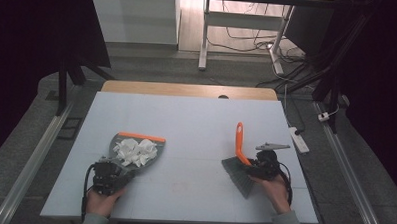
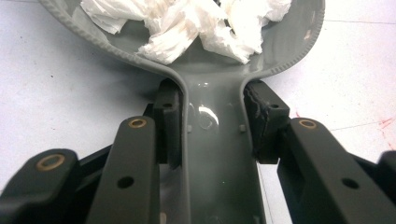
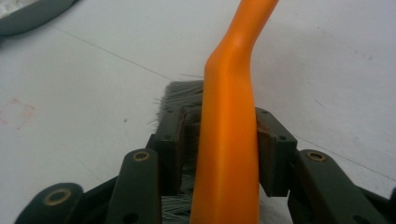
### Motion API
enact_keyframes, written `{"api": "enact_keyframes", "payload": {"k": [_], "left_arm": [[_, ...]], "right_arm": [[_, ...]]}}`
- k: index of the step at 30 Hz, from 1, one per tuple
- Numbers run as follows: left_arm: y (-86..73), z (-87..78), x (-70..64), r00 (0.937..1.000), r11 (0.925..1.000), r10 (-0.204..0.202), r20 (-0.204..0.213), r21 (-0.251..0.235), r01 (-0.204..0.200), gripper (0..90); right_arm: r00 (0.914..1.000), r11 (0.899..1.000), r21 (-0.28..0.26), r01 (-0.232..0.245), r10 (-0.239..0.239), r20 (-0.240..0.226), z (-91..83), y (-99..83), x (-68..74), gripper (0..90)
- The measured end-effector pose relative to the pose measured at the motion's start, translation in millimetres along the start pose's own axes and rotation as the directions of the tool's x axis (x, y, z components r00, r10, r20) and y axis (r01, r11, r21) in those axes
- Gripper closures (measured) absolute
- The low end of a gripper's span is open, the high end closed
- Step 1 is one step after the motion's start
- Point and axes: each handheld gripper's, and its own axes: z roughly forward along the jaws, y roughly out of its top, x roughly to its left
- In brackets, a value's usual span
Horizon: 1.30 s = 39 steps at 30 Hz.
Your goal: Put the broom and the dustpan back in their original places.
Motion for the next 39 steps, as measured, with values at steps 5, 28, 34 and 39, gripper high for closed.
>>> {"api": "enact_keyframes", "payload": {"k": [5, 28, 34, 39], "left_arm": [[0.5, 0.1, 1.4, 0.9999, 1.0, -0.007, 0.014, 0.005, 0.007, 58.9], [-0.7, -32.7, 6.9, 0.9625, 0.9684, 0.243, 0.122, -0.09, -0.233, 35.0], [-0.4, -29.7, 9.6, 0.9344, 0.9542, 0.298, 0.195, -0.085, -0.287, 36.8], [0.1, -30.7, 11.2, 0.9237, 0.9457, 0.323, 0.205, -0.106, -0.307, 36.7]], "right_arm": [[0.9998, 1.0, 0.027, -0.004, 0.004, 0.021, 3.2, -0.3, -4.0, 53.1], [0.9874, 0.991, -0.032, 0.126, -0.123, 0.1, -17.2, -5.1, 14.8, 47.0], [0.9771, 0.977, -0.042, 0.21, -0.209, 0.041, -19.3, -13.2, 22.2, 47.8], [0.9649, 0.964, -0.052, 0.263, -0.262, 0.017, -23.2, -17.7, 22.4, 48.2]]}}
